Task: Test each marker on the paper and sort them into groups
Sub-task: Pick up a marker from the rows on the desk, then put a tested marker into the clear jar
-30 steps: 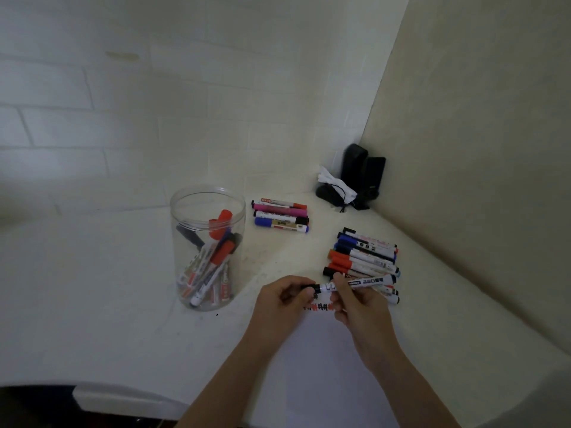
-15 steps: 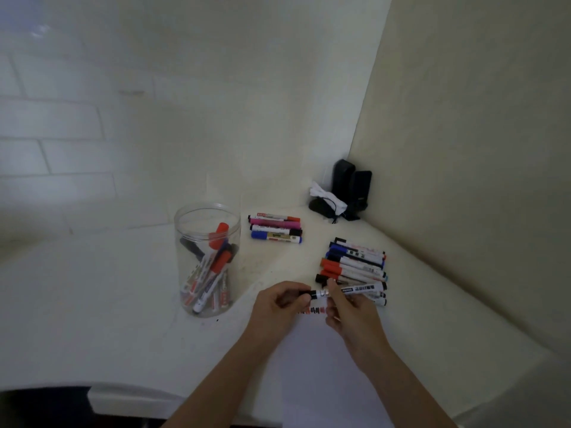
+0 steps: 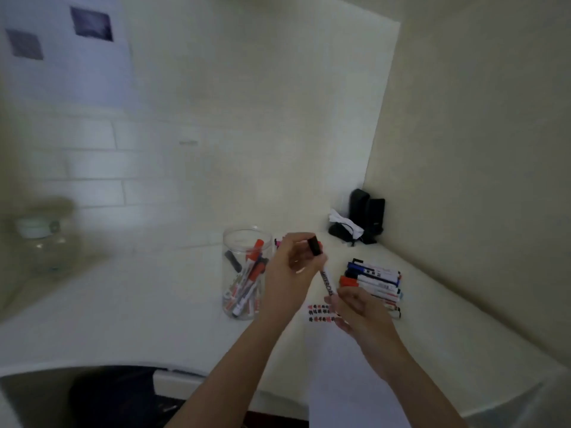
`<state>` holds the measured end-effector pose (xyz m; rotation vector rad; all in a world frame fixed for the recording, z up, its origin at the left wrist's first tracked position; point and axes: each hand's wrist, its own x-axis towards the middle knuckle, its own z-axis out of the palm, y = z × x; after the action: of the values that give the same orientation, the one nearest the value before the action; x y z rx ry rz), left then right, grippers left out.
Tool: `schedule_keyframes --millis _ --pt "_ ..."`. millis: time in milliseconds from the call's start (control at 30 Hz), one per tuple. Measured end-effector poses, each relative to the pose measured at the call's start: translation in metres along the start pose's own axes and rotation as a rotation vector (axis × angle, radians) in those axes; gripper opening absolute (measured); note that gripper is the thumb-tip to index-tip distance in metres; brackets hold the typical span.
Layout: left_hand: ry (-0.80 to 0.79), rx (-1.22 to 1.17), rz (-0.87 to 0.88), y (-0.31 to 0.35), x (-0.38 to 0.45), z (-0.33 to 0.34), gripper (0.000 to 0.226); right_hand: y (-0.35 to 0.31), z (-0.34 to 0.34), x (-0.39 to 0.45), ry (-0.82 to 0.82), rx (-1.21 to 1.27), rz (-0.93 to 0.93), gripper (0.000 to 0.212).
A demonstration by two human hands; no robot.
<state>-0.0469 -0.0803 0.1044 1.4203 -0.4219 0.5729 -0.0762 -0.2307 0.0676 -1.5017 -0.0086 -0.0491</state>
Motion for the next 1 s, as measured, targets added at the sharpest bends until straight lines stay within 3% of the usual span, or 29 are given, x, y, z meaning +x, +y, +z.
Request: schedule_keyframes --millis 200,333,600,700,767,833,933,1000 --pt "0.263 0.015 0.141 0.038 0.035 -0.039 0.027 -0.032 0.056 0.024 0.060 -0.248 -0.320 0.024" --pt "0.406 0.192 0.156 0.051 0.069 -0.093 0.025 -0.033 0.062 0.033 0.090 -0.311 -0.355 0.016" --pt "0.049 0.825 -0.034 0.000 0.070 -0.114 0.025 0.016 0.042 0.049 0.096 -0.412 -0.270 0.013" --pt "0.042 1.005 0.114 -0.001 0.077 -0.101 0.025 0.023 0.024 0.061 0.108 -0.435 -0.247 0.014" --pt "0.046 0.965 0.330 0.004 0.078 -0.074 0.025 0.026 0.013 0.073 0.132 -0.461 -0.242 0.014" --pt "-0.072 0.841 0.402 0.000 0.069 -0.033 0.016 0.027 0.004 0.085 0.158 -0.496 -0.237 0.013" --pt "-0.316 0.747 0.189 -0.049 0.038 0.006 0.013 0.031 -0.010 0.101 0.146 -0.630 -0.249 0.015" --pt "-0.356 0.747 -0.012 -0.096 0.021 0.006 0.020 0.035 -0.023 0.113 0.119 -0.751 -0.250 0.022"
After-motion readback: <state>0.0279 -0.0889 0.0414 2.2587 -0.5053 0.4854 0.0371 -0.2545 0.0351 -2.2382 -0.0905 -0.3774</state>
